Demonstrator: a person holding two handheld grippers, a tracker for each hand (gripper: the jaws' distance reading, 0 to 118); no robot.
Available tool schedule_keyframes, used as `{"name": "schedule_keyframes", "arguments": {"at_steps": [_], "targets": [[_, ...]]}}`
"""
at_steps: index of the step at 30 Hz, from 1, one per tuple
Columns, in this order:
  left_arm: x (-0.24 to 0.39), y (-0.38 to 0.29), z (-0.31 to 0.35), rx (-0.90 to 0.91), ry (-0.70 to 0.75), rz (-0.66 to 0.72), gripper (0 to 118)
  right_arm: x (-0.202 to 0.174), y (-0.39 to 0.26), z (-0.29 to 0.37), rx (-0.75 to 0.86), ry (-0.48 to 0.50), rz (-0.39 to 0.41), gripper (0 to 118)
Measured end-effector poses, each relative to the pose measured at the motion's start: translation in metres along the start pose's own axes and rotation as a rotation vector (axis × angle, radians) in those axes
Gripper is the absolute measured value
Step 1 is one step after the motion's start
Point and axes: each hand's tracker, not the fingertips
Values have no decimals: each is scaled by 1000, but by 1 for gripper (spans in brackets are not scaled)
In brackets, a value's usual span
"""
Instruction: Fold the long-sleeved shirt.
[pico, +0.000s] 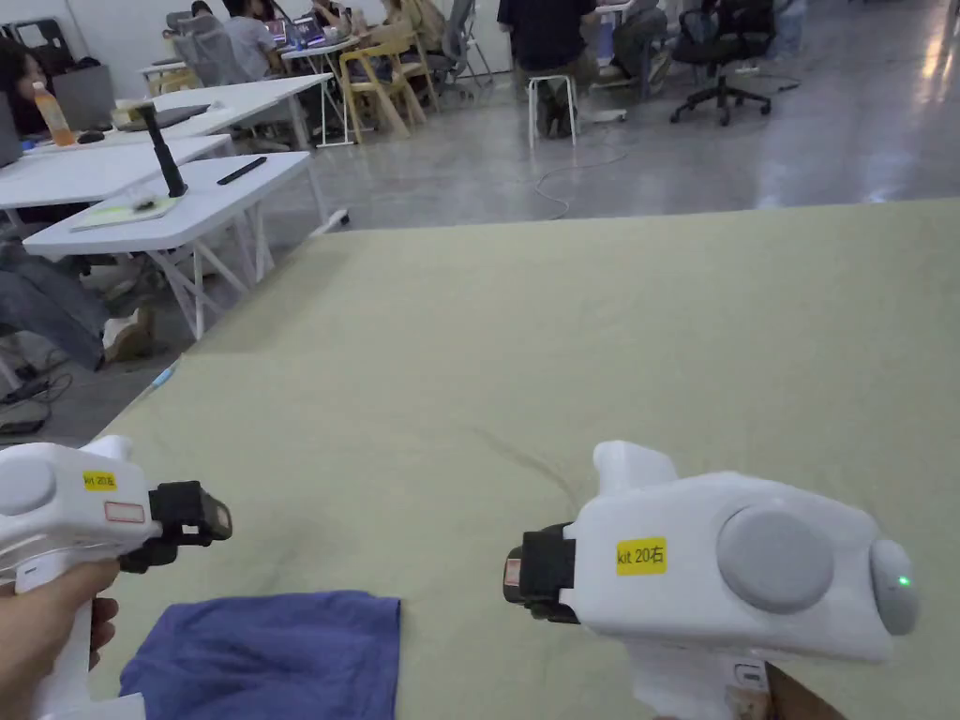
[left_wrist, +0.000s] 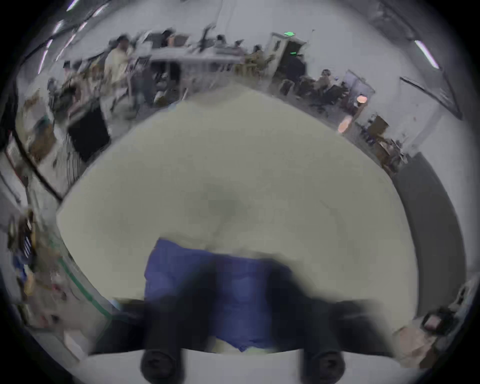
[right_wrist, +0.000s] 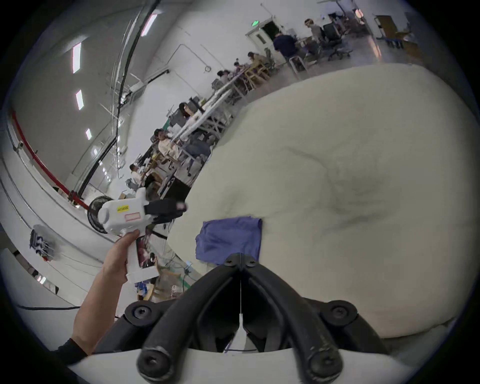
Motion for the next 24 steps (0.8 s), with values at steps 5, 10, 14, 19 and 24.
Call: {"name": "schedule_keyframes", "arguments": {"at_steps": [5,10,14,19,24], "targets": [[112,-25,94,326,16,-270,0,22,8,106,202,-112,30,0],[181,-45,156,467,-160,-220,0,26,3,208,442,-256,128,0],[236,-85,203,690,-135,-307,0,18,-15,273,649,-417,256,0],[291,-143,249,745,-199,-295,0,18,-34,322,756,-493,332,0],[323,-186,280,786,-241,-290,0,20,-58,346,811,-565,357,0]]}}
